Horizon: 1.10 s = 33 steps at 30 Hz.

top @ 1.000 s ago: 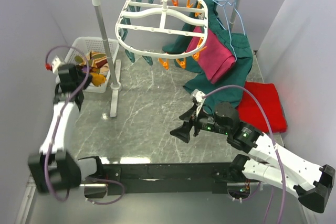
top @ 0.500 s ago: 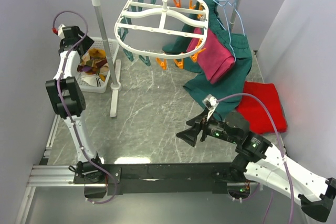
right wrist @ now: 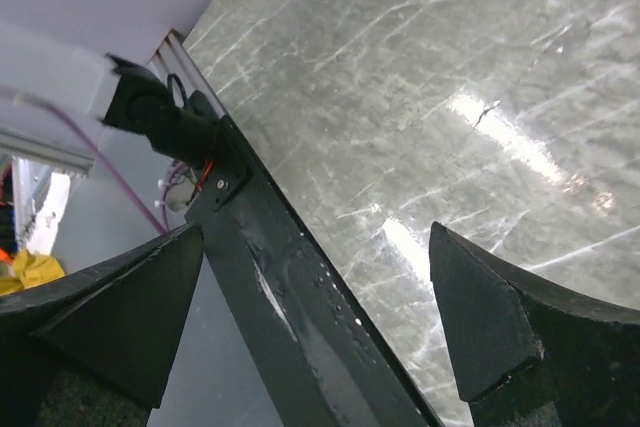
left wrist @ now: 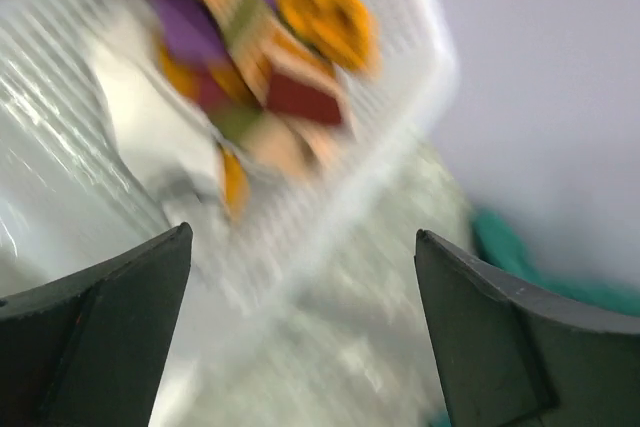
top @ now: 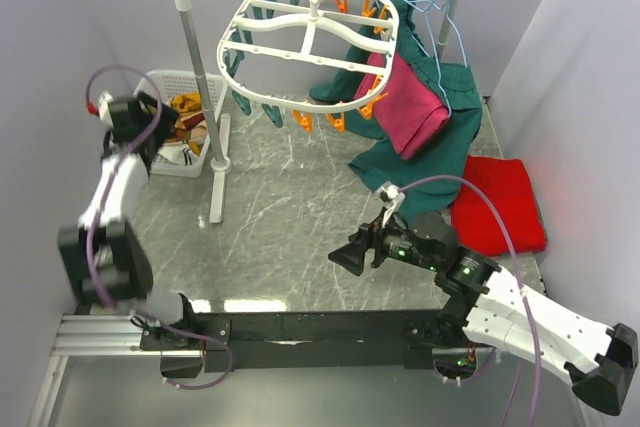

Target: Remove the socks clipped to the hanger

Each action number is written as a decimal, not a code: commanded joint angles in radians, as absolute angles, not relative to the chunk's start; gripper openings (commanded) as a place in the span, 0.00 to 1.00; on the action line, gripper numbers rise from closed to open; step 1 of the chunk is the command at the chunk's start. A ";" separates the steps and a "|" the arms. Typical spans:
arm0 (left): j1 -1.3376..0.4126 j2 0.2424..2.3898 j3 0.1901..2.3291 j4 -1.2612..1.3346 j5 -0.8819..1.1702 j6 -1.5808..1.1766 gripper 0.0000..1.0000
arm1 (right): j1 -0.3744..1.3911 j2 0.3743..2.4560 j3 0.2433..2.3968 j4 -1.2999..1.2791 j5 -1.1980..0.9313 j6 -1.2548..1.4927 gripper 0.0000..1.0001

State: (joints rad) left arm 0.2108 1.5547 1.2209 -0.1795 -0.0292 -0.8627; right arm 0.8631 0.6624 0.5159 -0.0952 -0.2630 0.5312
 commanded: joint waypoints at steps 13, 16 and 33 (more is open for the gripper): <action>-0.296 0.890 0.341 0.502 0.409 -1.084 0.96 | 0.853 0.462 0.172 0.227 0.145 1.029 1.00; -0.363 0.819 0.160 0.699 0.474 -1.156 0.96 | 0.851 0.329 0.048 0.213 0.248 1.133 1.00; -0.422 0.127 -0.167 0.411 0.445 -1.131 0.96 | 0.851 -0.212 -0.187 -0.233 0.382 1.227 1.00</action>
State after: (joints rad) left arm -0.4202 0.2066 0.0296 0.5671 0.4675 -1.1824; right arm 0.8543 0.0051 0.0345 -0.1757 0.3248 1.2259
